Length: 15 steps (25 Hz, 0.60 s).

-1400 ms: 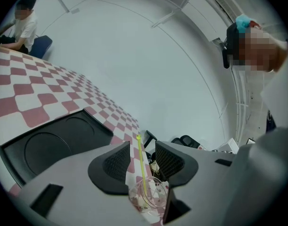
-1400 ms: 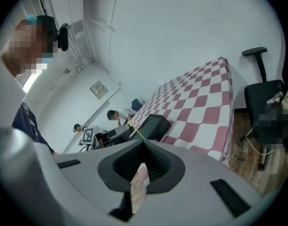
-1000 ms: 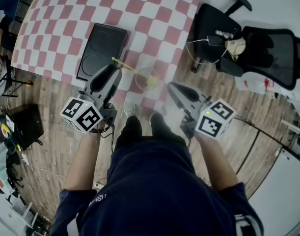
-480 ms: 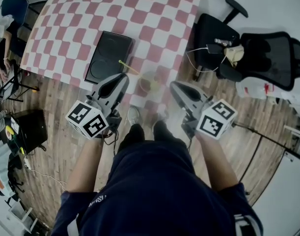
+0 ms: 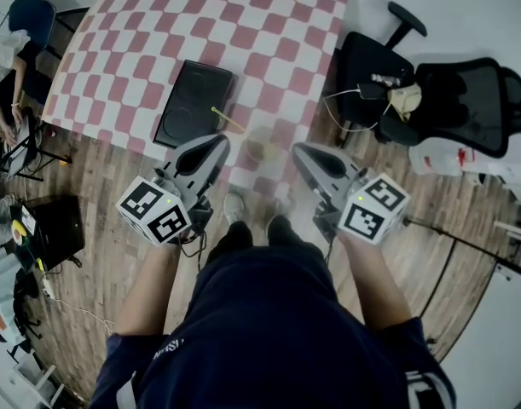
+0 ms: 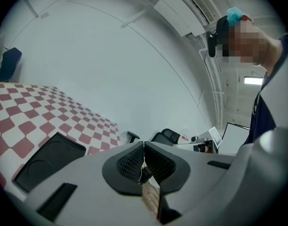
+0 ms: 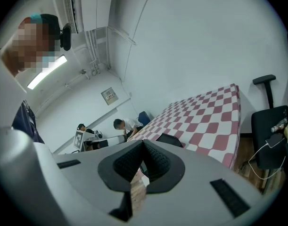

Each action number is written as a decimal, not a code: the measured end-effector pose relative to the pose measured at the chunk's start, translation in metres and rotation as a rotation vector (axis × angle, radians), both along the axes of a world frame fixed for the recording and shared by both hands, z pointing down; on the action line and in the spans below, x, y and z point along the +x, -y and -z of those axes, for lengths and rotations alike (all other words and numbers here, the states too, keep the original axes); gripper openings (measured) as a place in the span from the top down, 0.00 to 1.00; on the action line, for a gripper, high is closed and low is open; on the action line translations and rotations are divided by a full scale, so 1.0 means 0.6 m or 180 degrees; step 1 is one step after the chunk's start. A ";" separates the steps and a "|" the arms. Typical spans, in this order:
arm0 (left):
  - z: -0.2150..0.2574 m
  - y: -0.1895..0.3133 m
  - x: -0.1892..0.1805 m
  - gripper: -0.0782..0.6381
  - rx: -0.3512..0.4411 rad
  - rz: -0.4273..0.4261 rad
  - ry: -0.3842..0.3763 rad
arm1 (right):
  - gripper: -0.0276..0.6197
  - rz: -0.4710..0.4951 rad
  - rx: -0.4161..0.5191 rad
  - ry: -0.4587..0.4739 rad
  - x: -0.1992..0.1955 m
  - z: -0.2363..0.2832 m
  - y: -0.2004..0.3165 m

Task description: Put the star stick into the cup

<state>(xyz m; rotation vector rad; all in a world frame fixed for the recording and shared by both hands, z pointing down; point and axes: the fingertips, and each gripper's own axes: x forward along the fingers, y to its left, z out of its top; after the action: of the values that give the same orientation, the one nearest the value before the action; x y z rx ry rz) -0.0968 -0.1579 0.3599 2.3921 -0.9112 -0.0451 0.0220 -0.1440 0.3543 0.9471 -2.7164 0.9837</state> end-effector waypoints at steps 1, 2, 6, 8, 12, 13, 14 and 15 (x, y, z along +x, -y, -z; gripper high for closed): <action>0.002 -0.001 0.000 0.84 0.0010 -0.0015 0.0004 | 0.93 0.0002 0.0016 0.0002 -0.001 0.002 -0.001; 0.005 -0.003 0.000 0.84 0.0018 -0.0029 0.0008 | 0.93 0.0001 0.0032 0.0002 -0.002 0.004 -0.002; 0.013 -0.006 0.001 0.84 0.0050 -0.0071 0.0027 | 0.93 0.0010 0.0092 -0.0006 -0.006 0.011 -0.008; 0.015 -0.008 0.002 0.84 0.0058 -0.0087 0.0038 | 0.93 0.0025 0.0109 -0.0024 -0.008 0.011 -0.011; 0.018 -0.011 0.003 0.84 0.0063 -0.0107 0.0044 | 0.93 0.0039 0.0121 -0.0048 -0.014 0.012 -0.017; 0.019 -0.011 0.002 0.84 0.0065 -0.0110 0.0045 | 0.93 0.0039 0.0125 -0.0046 -0.015 0.013 -0.018; 0.020 -0.012 0.002 0.84 0.0067 -0.0112 0.0044 | 0.93 0.0038 0.0127 -0.0045 -0.016 0.013 -0.019; 0.020 -0.012 0.002 0.84 0.0067 -0.0113 0.0042 | 0.93 0.0038 0.0126 -0.0046 -0.016 0.014 -0.020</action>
<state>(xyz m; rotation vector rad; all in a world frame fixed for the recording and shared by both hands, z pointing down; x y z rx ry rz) -0.0956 -0.1505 0.3479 2.4300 -0.8782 -0.0253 0.0125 -0.1317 0.3462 0.9398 -2.7362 0.9206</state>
